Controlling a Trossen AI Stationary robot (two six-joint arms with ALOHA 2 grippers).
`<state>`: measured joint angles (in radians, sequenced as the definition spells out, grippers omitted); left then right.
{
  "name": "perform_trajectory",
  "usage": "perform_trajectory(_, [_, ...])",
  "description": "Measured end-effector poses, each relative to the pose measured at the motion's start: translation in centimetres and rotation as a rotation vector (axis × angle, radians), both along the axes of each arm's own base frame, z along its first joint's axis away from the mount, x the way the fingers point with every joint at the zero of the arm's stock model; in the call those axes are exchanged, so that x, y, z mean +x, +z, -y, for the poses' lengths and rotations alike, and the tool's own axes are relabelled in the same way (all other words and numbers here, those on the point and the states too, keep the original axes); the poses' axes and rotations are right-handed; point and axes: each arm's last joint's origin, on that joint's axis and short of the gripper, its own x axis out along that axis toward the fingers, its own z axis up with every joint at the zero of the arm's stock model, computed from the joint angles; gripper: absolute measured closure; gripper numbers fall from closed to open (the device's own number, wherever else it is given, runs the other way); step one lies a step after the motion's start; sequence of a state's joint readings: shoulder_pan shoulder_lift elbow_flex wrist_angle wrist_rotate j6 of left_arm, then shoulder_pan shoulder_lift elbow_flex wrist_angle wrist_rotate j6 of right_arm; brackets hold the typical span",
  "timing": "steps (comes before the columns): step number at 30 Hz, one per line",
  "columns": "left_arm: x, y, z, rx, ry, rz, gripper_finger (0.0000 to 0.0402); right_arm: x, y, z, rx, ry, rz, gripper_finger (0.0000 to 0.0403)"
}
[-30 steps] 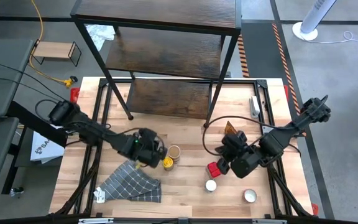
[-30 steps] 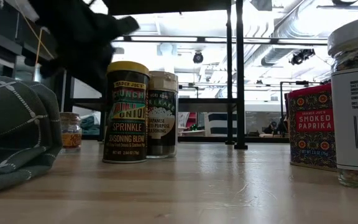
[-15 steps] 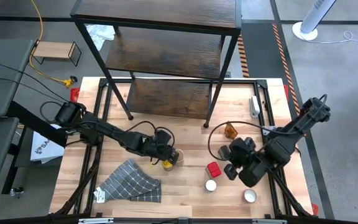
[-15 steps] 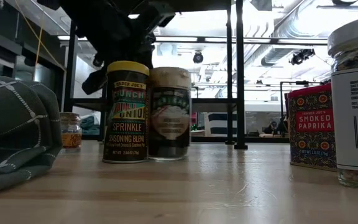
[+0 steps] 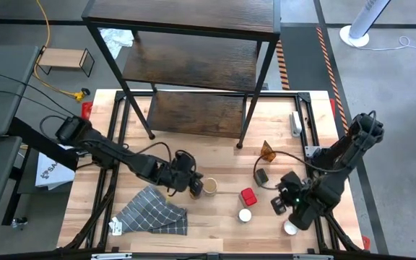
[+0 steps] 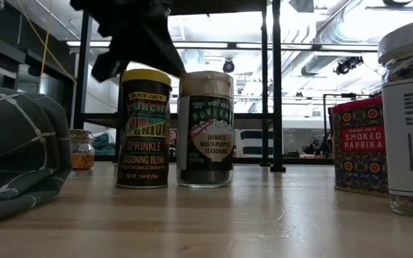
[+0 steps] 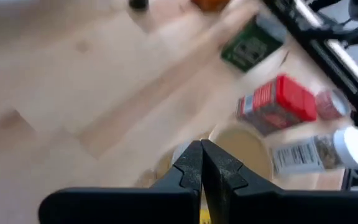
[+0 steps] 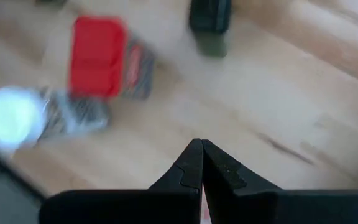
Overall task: Shelf spices
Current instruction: Adjust the seasoning bottles and cans
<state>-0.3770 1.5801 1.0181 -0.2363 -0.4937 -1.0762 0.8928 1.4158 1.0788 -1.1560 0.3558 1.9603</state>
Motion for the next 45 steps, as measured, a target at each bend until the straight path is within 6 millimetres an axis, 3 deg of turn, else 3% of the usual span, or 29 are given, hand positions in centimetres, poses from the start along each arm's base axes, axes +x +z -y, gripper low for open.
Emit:
perform_trajectory(4, [-0.5, 1.5, -1.6, 0.057, -0.002, -0.002, 0.0401, 0.4, -1.4, 1.9, -0.057, -0.115, -0.017, 0.0403])
perform_trajectory(8, [-2.2, 3.0, -2.5, 0.087, -0.051, -0.055, 0.0401, 1.3, -1.6, 3.4, -0.009, -0.112, 0.01, 0.0403])
perform_trajectory(14, [-7.0, 3.4, -0.8, 0.069, -0.082, -0.238, 0.0401, 1.8, -1.1, 4.1, 0.009, -0.05, 0.046, 0.0403])
perform_trajectory(17, [-7.7, 2.3, 0.5, 0.012, -0.074, -0.226, 0.0401, 1.8, -1.1, 4.1, 0.012, -0.036, 0.034, 0.0403])
perform_trajectory(24, [-5.5, -1.9, 2.8, -0.097, -0.047, -0.174, 0.0401, 1.5, -1.2, 4.1, 0.045, -0.037, -0.017, 0.0403])
perform_trajectory(35, [-1.1, -6.0, 3.5, -0.186, 0.036, -0.032, 0.0401, 1.3, -1.2, 3.6, 0.071, -0.023, -0.02, 0.0403])
perform_trajectory(42, [2.6, -7.1, 3.8, -0.21, 0.021, 0.021, 0.0401, 0.3, -1.2, 2.5, 0.1, -0.041, -0.016, 0.0403])
perform_trajectory(45, [3.9, -6.5, 4.1, -0.211, -0.061, 0.018, 0.0401, 0.0, -1.2, 2.3, 0.102, -0.065, -0.013, 0.0403])
